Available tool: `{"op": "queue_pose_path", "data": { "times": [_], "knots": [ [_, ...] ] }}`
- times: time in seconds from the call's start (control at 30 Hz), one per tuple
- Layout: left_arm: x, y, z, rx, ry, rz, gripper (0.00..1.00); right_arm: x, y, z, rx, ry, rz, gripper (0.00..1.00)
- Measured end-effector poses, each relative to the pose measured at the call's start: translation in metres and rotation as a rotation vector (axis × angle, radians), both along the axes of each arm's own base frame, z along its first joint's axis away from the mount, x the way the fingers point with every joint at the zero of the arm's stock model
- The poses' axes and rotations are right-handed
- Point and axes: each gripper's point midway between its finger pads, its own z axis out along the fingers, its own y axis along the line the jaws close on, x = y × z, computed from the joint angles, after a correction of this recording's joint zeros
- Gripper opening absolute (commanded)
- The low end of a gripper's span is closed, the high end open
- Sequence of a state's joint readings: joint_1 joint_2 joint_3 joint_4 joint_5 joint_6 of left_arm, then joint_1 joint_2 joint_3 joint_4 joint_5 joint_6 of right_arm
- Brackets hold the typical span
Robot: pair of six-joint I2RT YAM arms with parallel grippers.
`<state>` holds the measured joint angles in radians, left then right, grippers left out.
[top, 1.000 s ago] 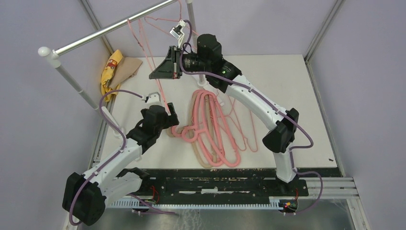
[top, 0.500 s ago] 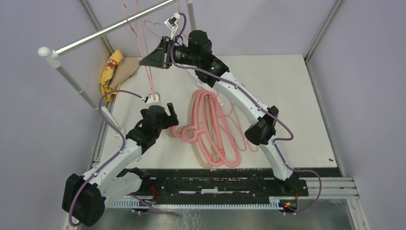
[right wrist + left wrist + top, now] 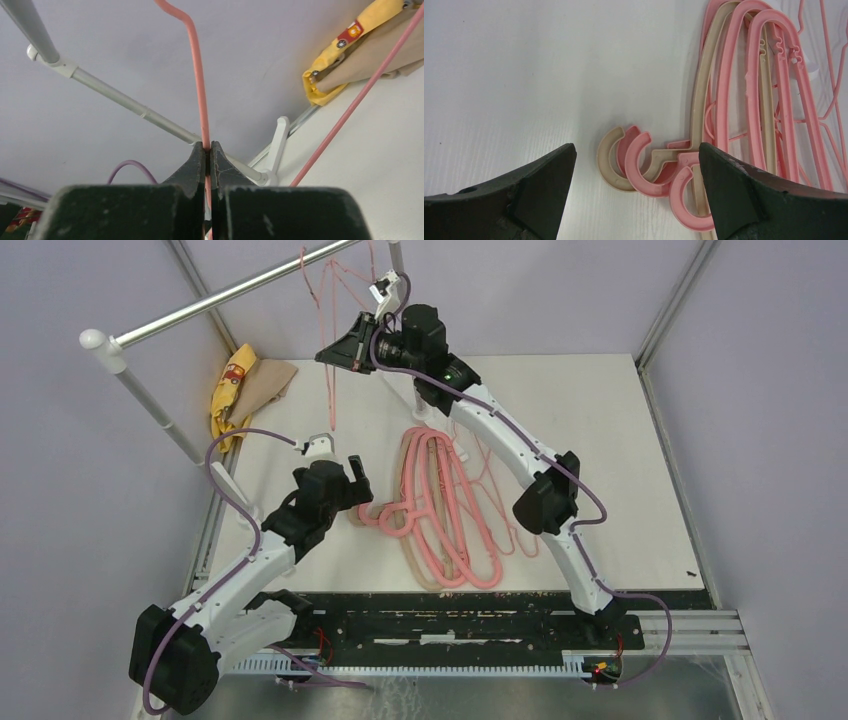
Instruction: Organize the hangers
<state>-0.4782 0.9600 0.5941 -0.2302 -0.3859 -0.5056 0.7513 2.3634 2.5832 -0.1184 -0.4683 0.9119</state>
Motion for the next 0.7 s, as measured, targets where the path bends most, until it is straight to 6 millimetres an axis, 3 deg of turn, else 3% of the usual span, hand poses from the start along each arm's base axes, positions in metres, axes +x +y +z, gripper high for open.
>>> {"op": "queue_pose_path", "data": {
  "times": [0.1, 0.3, 0.5, 0.6, 0.7],
  "knots": [
    [0.0, 0.0, 0.0, 0.0, 0.0, 0.0, 0.99, 0.017, -0.012, -0.007, -0.001, 0.008, -0.033, 0.01],
    [-0.001, 0.001, -0.004, 0.005, 0.009, 0.0, 0.99, 0.046, -0.043, 0.0, 0.039, 0.026, -0.095, 0.01],
    [-0.001, 0.001, -0.006, 0.009, 0.017, 0.001, 0.99, 0.057, -0.059, 0.0, 0.048, 0.041, -0.118, 0.21],
    [-0.001, 0.001, -0.008, 0.011, 0.021, 0.001, 0.99, 0.052, -0.064, -0.006, 0.028, 0.058, -0.127, 0.4],
    [-0.001, 0.001, -0.008, 0.012, 0.023, 0.001, 0.99, 0.045, -0.071, -0.01, 0.001, 0.059, -0.138, 0.52]
  ]
}}
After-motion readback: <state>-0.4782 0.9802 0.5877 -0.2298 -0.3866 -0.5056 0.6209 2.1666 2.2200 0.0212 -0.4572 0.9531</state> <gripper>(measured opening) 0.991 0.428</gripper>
